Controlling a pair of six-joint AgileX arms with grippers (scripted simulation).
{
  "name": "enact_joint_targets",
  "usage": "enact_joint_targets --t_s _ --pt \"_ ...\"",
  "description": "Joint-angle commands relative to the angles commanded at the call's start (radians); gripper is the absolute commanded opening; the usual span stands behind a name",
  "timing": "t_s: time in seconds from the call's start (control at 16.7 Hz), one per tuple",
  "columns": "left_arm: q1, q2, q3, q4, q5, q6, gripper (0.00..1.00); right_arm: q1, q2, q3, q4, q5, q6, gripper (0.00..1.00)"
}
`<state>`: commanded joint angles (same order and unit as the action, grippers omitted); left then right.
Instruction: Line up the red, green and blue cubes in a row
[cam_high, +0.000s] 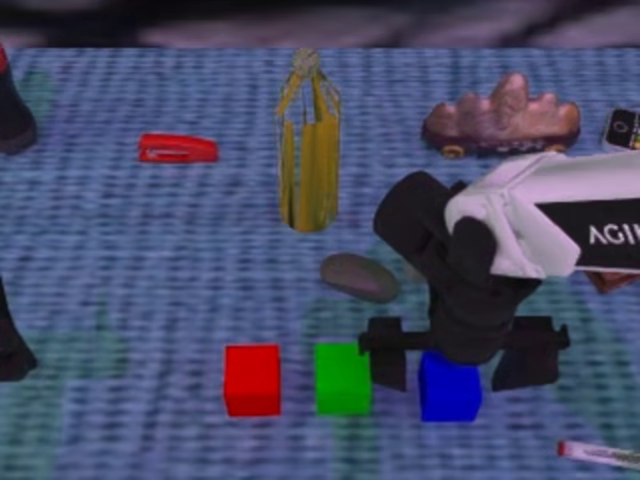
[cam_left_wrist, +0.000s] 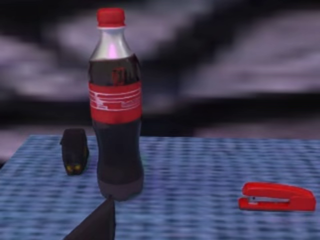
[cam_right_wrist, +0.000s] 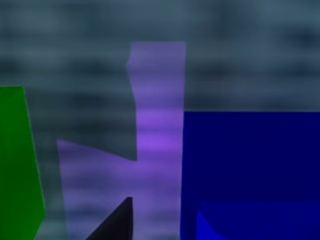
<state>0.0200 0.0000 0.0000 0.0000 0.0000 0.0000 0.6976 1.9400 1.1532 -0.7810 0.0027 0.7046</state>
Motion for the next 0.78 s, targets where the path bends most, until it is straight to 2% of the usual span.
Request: enact_joint_targets --t_s 0.48,0.78 --pt "0.0 0.0 0.0 0.0 0.0 0.0 1.0 0.001 -0.007 0.013 -0.017 0.0 -0.001 1.0" --pt "0.0 0.0 0.0 0.0 0.0 0.0 1.0 0.006 -0.073 0.114 -0.197 -0.001 0.0 1.0"
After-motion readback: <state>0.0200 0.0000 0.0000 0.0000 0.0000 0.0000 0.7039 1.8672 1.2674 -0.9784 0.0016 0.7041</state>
